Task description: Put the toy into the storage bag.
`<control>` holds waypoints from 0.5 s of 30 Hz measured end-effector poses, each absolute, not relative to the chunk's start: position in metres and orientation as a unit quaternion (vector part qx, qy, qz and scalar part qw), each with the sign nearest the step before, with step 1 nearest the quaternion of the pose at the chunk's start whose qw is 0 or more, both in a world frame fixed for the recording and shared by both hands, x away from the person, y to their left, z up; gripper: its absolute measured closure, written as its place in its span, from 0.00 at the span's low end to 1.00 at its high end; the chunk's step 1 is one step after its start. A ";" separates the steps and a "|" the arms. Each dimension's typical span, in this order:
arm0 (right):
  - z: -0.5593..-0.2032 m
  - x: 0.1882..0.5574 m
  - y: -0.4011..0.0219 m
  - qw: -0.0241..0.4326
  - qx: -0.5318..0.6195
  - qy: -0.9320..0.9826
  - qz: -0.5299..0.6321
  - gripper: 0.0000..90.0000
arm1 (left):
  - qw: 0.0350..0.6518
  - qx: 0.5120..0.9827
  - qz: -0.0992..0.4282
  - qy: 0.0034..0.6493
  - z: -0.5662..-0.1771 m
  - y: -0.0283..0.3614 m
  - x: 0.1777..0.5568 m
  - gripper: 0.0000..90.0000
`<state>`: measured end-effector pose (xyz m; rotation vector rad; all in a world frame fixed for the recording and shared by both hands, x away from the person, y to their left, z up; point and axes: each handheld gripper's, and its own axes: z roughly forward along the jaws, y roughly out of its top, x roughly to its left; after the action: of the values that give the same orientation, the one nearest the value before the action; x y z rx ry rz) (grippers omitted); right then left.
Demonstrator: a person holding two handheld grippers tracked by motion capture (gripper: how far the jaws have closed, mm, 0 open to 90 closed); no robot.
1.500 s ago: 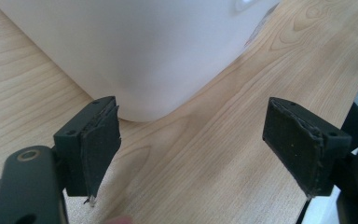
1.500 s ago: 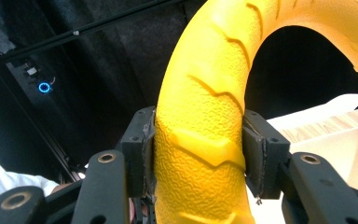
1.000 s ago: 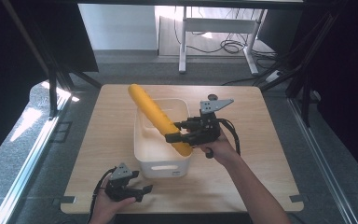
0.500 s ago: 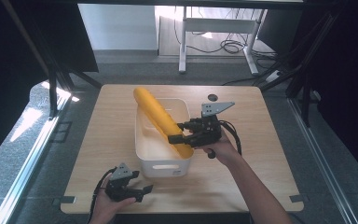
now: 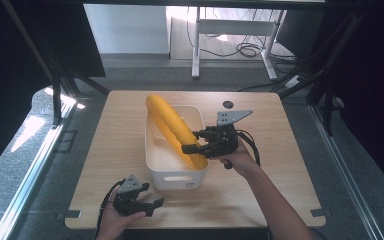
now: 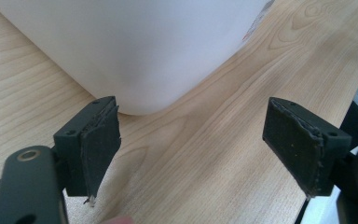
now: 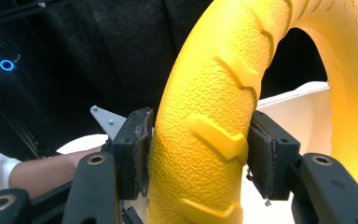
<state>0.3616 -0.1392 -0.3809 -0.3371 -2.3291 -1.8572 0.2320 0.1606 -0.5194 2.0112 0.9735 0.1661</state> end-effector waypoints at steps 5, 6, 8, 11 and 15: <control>-0.380 0.357 -0.138 0.056 -0.114 -0.775 -0.619 0.41 | 0.435 0.808 0.067 0.391 -0.519 0.161 0.232 0.21; -0.379 0.356 -0.139 0.049 -0.115 -0.775 -0.620 0.38 | 0.436 0.808 0.067 0.391 -0.519 0.161 0.232 0.21; -0.377 0.353 -0.139 0.040 -0.117 -0.773 -0.622 0.35 | 0.436 0.808 0.067 0.391 -0.519 0.161 0.232 0.21; -0.374 0.350 -0.141 0.028 -0.122 -0.772 -0.623 0.32 | 0.436 0.808 0.067 0.391 -0.519 0.161 0.232 0.21; -0.373 0.348 -0.147 0.017 -0.132 -0.768 -0.627 0.32 | 0.436 0.807 0.067 0.392 -0.519 0.161 0.232 0.21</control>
<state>0.3484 -0.1470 -0.3727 -0.4097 -2.3855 -1.9487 0.2318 0.1611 -0.5188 2.0084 0.9746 0.1665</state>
